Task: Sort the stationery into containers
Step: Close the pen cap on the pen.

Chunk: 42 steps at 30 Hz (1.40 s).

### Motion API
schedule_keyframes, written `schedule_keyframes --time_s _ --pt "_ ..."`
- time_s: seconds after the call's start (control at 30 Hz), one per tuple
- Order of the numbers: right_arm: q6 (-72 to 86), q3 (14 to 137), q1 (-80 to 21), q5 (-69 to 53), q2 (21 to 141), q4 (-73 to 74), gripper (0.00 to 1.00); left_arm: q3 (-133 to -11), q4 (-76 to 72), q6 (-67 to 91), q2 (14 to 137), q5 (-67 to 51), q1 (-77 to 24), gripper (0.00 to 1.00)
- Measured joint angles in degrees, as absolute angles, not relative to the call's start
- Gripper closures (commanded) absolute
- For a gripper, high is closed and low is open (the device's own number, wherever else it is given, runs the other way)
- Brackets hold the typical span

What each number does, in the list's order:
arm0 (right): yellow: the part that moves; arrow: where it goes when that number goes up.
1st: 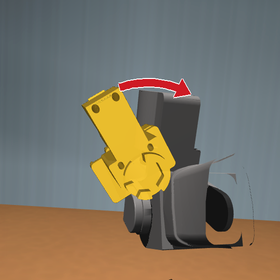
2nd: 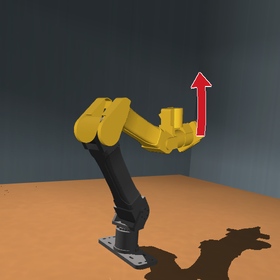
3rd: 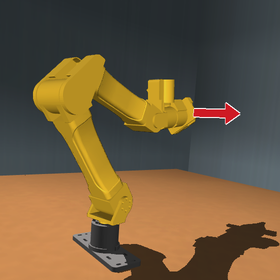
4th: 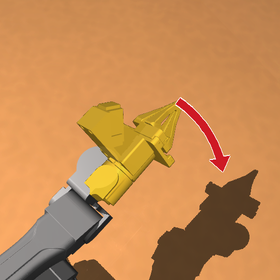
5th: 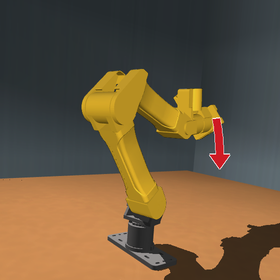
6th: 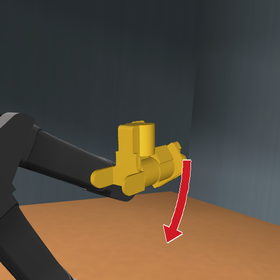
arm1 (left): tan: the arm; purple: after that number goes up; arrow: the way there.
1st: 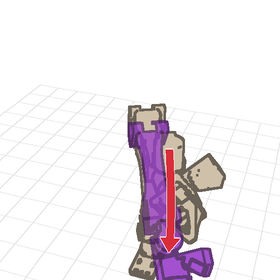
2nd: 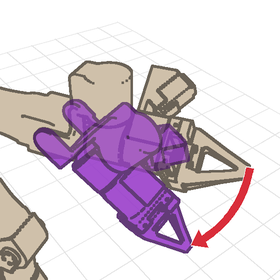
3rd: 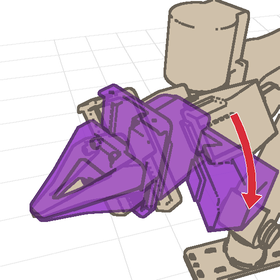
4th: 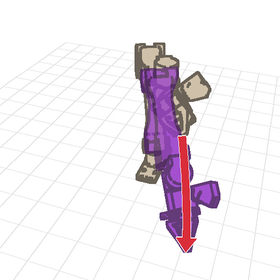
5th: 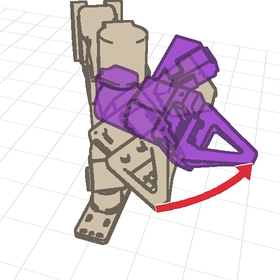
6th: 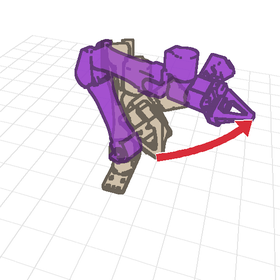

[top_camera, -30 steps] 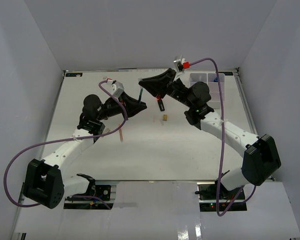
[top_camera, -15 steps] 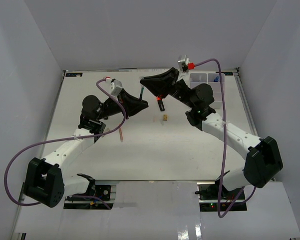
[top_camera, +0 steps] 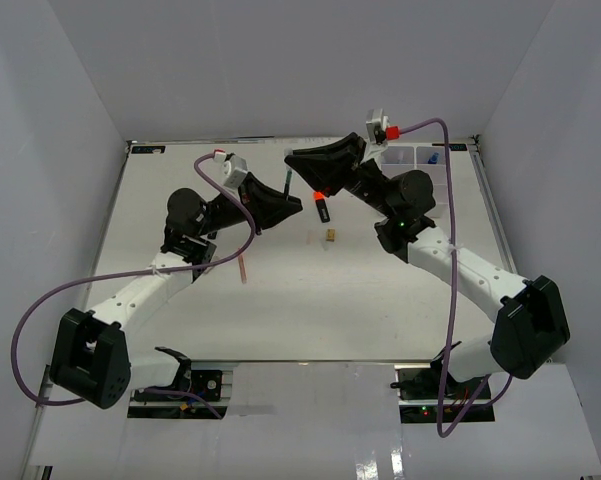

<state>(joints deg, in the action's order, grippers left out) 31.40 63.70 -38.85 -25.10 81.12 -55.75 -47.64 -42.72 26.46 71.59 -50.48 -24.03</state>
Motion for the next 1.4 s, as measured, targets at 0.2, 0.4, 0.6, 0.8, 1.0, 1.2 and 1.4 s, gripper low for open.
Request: schedule_keyframes --time_s 0.2,0.4,0.6,0.8,1.0,1.2,1.4 --pt "32.16 63.18 -38.87 -25.3 80.75 -56.9 0.77 -48.66 -45.06 27.0 73.01 -50.35 -24.71 1.0" --pt "32.77 63.16 -38.79 -25.45 80.71 -57.45 0.77 -48.82 -46.89 27.57 73.73 -50.33 -24.99 1.0" --pt "32.88 62.59 -38.79 -25.71 80.23 -58.24 0.75 -48.84 -49.3 28.56 73.82 -49.91 -25.1 1.0" --pt "32.84 60.64 -39.03 -26.2 79.83 -57.95 0.69 -49.36 -52.36 29.41 73.84 -48.42 -25.1 1.0" --pt "32.34 60.1 -39.03 -26.52 79.22 -55.86 0.4 -49.91 -53.43 29.65 73.84 -47.99 -25.15 1.0" --pt "29.58 59.68 -39.0 -26.7 75.09 -49.89 0.04 -49.93 -51.99 28.32 73.8 -47.59 -25.15 1.0" --pt "24.58 56.69 -39.0 -23.81 65.89 -39.31 0.1 -49.93 -45.63 24.58 72.53 -47.59 -25.15 1.0"
